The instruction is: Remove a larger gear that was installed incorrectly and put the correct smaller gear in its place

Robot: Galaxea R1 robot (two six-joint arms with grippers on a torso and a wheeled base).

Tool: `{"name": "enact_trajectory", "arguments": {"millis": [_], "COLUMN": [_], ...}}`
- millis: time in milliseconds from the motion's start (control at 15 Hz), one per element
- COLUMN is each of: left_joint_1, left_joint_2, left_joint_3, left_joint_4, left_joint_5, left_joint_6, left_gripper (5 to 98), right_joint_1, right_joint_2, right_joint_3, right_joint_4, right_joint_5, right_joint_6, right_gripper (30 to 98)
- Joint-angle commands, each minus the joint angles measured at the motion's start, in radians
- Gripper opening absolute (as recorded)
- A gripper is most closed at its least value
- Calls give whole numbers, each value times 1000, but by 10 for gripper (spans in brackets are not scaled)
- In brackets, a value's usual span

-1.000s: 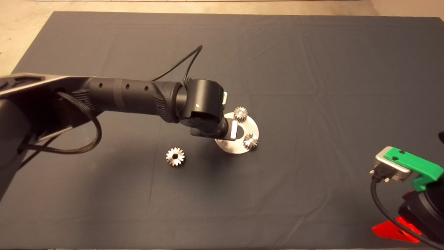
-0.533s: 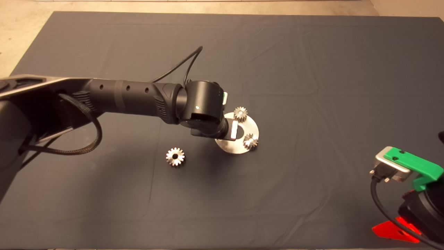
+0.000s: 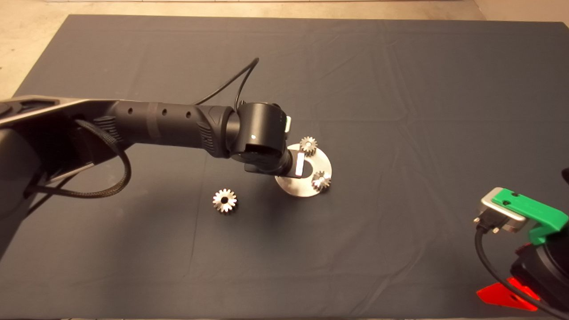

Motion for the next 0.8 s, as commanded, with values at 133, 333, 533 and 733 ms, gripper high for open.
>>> {"name": "enact_trajectory", "arguments": {"millis": [133, 333, 533, 733], "left_joint_1": [3, 16, 17, 18], "left_joint_2": [3, 5, -1, -8], "left_joint_3": [-27, -41, -37, -16], "left_joint_4": [29, 30, 30, 30], "left_joint_5": [76, 74, 76, 77], "left_joint_6": [6, 6, 6, 3], "left_gripper": [315, 315, 315, 315], "right_joint_1": [12, 12, 12, 12], "right_joint_2": [-3, -3, -3, -3], "right_joint_3": [3, 3, 3, 3], "right_joint_4": [33, 33, 33, 33], "right_joint_5": [-14, -15, -14, -14], "right_joint_6": [4, 4, 4, 4], "right_gripper": [968, 968, 968, 968]}}
